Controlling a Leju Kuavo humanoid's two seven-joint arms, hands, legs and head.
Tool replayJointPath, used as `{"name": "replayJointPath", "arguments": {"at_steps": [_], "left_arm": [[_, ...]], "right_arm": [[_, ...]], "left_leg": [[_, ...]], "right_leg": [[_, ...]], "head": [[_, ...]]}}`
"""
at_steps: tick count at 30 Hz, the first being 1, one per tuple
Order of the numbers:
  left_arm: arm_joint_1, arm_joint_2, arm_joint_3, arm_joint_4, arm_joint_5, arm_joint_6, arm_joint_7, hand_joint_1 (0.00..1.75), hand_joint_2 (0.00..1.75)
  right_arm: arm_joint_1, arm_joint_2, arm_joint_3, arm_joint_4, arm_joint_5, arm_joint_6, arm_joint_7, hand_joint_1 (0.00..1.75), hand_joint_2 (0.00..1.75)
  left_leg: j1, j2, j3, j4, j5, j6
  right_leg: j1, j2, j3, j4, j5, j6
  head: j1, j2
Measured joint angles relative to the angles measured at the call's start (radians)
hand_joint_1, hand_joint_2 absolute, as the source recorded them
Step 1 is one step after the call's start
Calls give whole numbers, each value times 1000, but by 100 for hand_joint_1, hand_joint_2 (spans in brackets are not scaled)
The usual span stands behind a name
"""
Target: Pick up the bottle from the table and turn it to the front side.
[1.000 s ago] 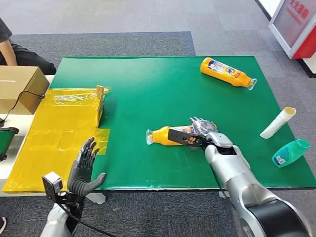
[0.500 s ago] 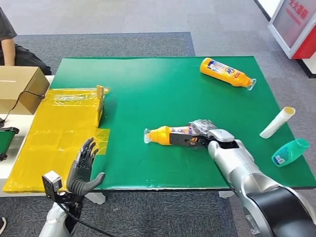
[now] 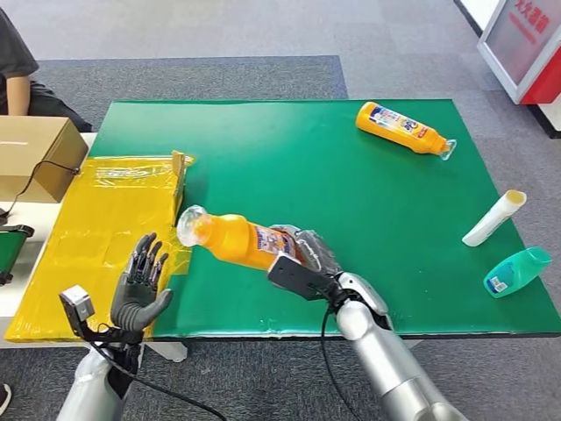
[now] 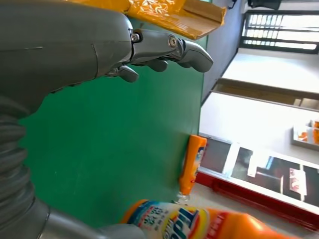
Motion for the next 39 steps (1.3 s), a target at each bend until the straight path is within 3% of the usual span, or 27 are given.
{"name": "replayJointPath", "arguments": {"at_steps": [7, 14, 22, 27, 31, 39], "left_arm": [[-81, 12, -36, 86, -6, -42, 25, 0, 175], [-111, 26, -74, 128, -19, -59, 16, 0, 175], [-159, 61, -270, 151, -88, -140, -85, 0, 175], [-152, 101, -340, 107, -85, -144, -86, 0, 175], [-129, 128, -359, 43, -88, -94, -86, 0, 175], [-75, 105, -349, -90, -92, -15, -86, 2, 175]], "right_arm": [[7, 64, 53, 4, -14, -23, -44, 175, 175], [4, 82, 78, 28, -6, -34, -49, 175, 175], [-72, 124, 117, 211, 23, -109, -74, 175, 175], [-132, 150, 122, 322, 21, -125, -80, 175, 175], [-165, 171, 126, 381, 27, -135, -81, 175, 175], [-176, 185, 128, 445, 39, -155, -58, 175, 175]], "left_leg": [[0, 0, 0, 0, 1, 0], [0, 0, 0, 0, 1, 0], [0, 0, 0, 0, 2, 0], [0, 0, 0, 0, 2, 0], [0, 0, 0, 0, 2, 0], [0, 1, -1, 0, 2, 0]], "right_leg": [[0, 0, 0, 0, 1, 1], [0, 0, 0, 0, 1, 0], [0, 0, 0, 0, 1, 0], [0, 0, -1, 0, 1, 0], [0, 0, -1, 0, 1, 0], [0, 1, -2, 0, 2, 0]], "head": [[0, 0], [0, 0], [0, 0], [0, 0], [0, 0], [0, 0]]}}
